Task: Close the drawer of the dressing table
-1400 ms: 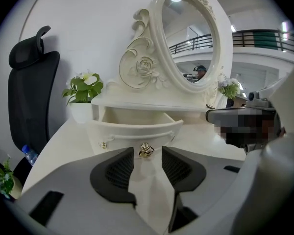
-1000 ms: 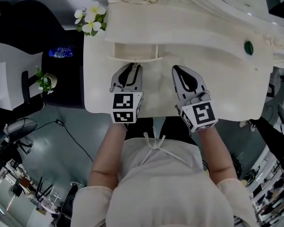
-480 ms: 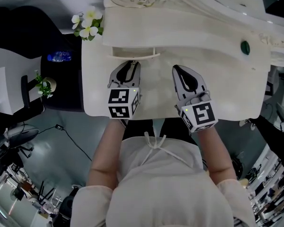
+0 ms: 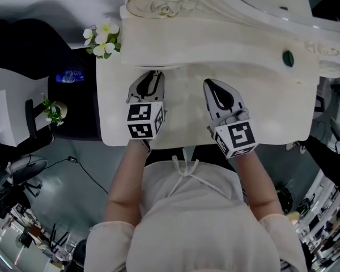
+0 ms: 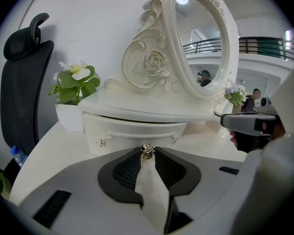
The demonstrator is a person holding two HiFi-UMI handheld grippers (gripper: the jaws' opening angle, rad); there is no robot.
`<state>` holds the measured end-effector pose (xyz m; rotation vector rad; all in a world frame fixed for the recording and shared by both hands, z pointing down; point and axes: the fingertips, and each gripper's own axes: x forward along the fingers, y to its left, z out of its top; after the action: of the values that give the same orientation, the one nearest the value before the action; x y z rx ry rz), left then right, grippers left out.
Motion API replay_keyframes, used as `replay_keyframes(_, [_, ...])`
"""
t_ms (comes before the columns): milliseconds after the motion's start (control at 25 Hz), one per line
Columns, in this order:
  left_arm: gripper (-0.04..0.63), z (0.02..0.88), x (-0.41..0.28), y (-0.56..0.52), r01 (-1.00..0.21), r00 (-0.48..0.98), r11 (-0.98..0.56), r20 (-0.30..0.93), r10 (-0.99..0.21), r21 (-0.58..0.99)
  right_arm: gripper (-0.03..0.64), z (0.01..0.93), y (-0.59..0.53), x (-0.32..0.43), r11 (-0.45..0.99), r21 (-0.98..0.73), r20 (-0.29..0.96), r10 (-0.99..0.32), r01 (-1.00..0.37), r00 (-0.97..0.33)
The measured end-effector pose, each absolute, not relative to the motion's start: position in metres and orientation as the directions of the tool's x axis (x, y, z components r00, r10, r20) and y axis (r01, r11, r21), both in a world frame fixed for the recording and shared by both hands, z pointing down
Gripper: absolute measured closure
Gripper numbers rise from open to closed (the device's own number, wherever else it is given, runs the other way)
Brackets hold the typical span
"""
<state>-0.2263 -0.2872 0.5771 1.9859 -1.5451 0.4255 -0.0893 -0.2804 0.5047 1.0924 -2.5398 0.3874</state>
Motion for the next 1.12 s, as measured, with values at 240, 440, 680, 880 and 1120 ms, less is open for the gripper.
replay_keyframes(240, [0.492,0.577,-0.230,-0.301,-0.956,0.275,-0.156,0.569,-0.775,0.249,0.611,0.497,-0.289,-0.087,0.663,-0.083,0.423,-0.652,-0.744,-0.629])
replay_keyframes(440, [0.491,0.577,-0.230,-0.309,-0.955,0.278,-0.161,0.571,-0.772,0.248,0.611,0.495,-0.295,-0.088,0.659,-0.089,0.432,-0.650,-0.747,-0.625])
replay_keyframes(680, [0.489,0.576,-0.230,-0.310,-0.944,0.309,-0.185,0.540,-0.783,0.273,0.611,0.489,-0.301,-0.089,0.656,-0.083,0.417,-0.661,-0.750,-0.624])
replay_keyframes(880, [0.409,0.577,-0.223,-0.302,-0.936,0.327,-0.183,0.551,-0.768,0.300,0.611,0.485,-0.298,-0.093,0.658,-0.081,0.408,-0.663,-0.749,-0.627])
replay_keyframes(1120, [0.344,0.556,-0.224,-0.281,-0.930,0.340,-0.196,0.529,-0.778,0.311,0.611,0.468,-0.293,-0.095,0.665,-0.074,0.385,-0.669,-0.743,-0.637])
